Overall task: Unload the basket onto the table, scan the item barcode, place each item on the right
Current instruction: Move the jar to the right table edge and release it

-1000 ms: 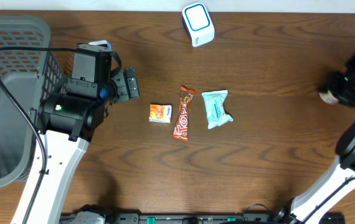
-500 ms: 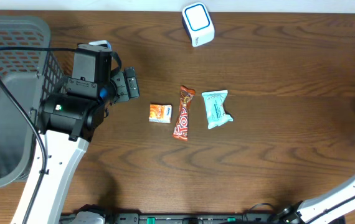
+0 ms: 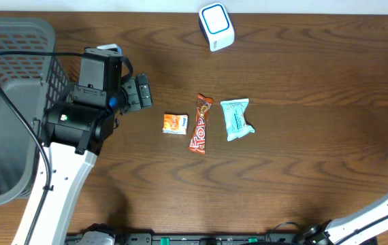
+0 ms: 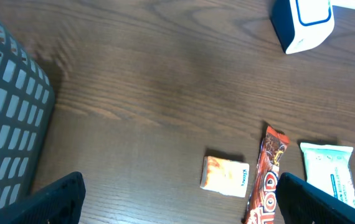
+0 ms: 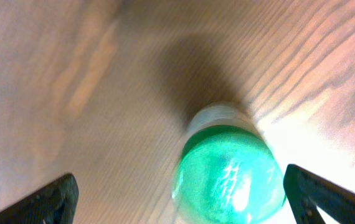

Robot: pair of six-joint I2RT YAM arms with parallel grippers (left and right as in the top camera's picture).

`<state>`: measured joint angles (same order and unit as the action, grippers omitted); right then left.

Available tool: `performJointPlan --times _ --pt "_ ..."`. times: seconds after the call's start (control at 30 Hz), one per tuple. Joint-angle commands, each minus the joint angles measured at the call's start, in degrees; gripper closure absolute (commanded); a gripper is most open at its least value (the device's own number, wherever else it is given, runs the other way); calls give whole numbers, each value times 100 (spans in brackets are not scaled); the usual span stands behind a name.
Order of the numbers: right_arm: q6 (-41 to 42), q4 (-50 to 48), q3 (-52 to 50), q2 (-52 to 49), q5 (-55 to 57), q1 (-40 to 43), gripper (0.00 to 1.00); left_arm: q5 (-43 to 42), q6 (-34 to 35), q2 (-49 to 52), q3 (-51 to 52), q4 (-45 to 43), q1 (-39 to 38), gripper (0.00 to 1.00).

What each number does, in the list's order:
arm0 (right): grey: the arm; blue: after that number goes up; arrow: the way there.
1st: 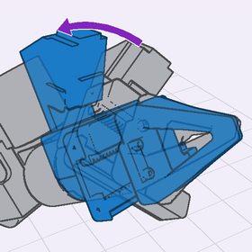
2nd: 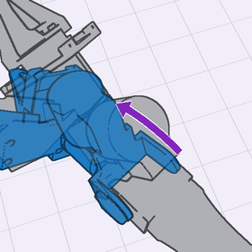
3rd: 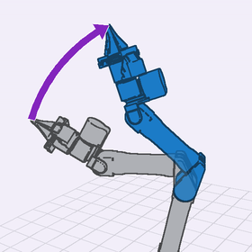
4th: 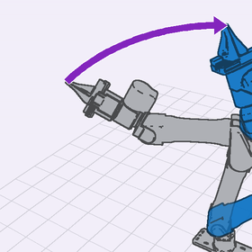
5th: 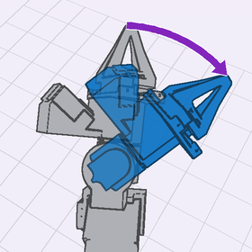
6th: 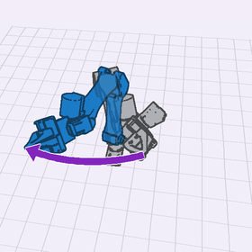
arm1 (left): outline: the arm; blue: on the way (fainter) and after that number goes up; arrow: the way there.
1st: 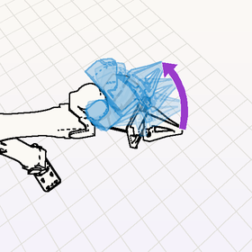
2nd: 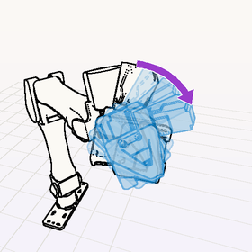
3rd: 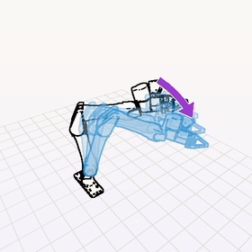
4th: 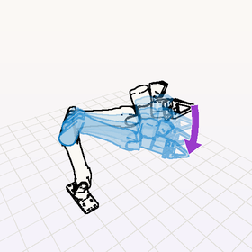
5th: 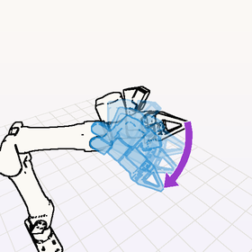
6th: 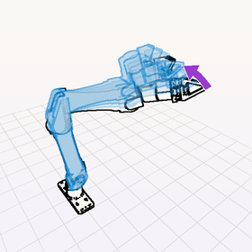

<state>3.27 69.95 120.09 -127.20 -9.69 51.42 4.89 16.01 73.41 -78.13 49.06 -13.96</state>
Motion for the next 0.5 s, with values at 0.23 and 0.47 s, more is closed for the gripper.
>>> performJointPlan --times 0.23,0.47 --pt "-590 1408 787 616 -2798 -964 1 55 -96 2 -9 2 17 2" --pt "-1237 1580 -249 612 -2839 -2673 1 55 -96 2 -9 0 17 2"
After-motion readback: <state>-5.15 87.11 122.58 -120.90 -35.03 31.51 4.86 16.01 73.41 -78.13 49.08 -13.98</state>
